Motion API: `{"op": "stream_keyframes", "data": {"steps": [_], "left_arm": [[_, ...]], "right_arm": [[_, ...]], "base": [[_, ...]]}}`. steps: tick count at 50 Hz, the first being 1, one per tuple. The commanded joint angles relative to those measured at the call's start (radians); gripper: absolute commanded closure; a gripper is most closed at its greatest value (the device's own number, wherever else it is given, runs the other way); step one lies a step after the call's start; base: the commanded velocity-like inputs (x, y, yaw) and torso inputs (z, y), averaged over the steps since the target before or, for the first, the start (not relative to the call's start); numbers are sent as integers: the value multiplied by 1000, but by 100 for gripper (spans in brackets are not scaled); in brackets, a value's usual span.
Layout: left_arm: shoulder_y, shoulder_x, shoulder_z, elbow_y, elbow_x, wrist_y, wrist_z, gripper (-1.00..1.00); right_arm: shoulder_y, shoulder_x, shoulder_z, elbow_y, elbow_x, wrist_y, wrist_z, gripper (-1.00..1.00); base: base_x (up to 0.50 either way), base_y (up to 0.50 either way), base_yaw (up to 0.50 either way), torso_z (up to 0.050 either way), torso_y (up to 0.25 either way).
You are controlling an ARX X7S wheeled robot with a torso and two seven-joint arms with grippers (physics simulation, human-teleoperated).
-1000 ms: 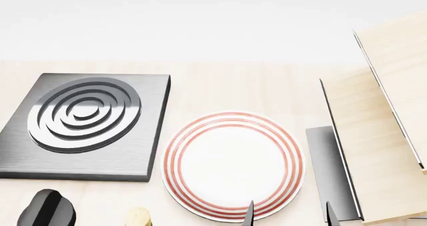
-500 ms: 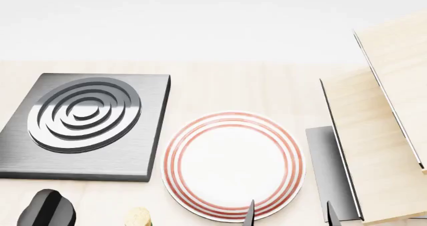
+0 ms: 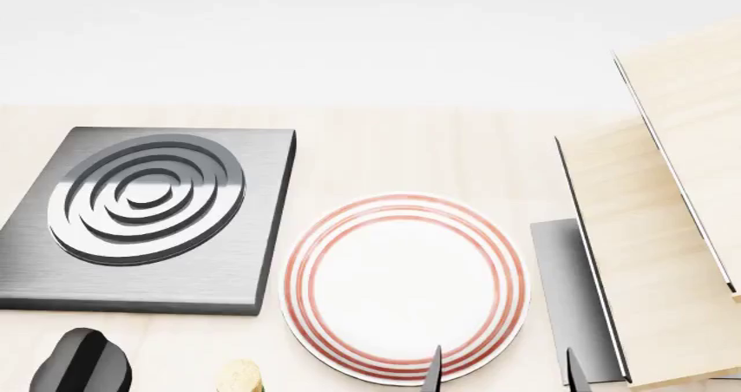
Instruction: Pick up the akita bowl and put it on the plate.
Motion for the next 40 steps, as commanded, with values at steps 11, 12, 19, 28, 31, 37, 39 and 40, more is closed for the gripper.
{"op": "stream_keyframes", "data": {"steps": [11, 12, 19, 28, 31, 37, 39, 40], "left_arm": [[21, -11, 10, -14, -2, 0, 13, -100], [21, -9, 10, -16, -1, 2, 12, -100], [25, -10, 16, -30, 5, 11, 13, -100], [39, -11, 4, -37, -19, 20, 39, -100], [43, -9, 1, -47, -23, 30, 46, -100], [50, -9, -2, -52, -33, 33, 56, -100], [49, -6, -1, -64, -33, 41, 60, -100], [47, -5, 1, -74, -29, 45, 59, -100]], "right_arm": [[5, 4, -5, 4, 3, 1, 6, -100], [5, 4, -6, 4, 4, 2, 6, -100], [7, 5, -9, 4, 1, 4, 8, -100], [11, 6, -11, 3, 3, 11, 11, -100], [10, 7, -13, 2, 0, 11, 12, -100], [12, 8, -14, -1, 1, 14, 14, -100], [13, 8, -16, 5, 0, 13, 14, -100], [13, 8, -16, 4, 0, 14, 15, -100]], "base": [[0, 0, 0, 0, 0], [0, 0, 0, 0, 0], [0, 0, 0, 0, 0], [0, 0, 0, 0, 0], [0, 0, 0, 0, 0], [0, 0, 0, 0, 0], [0, 0, 0, 0, 0], [0, 0, 0, 0, 0]]}}
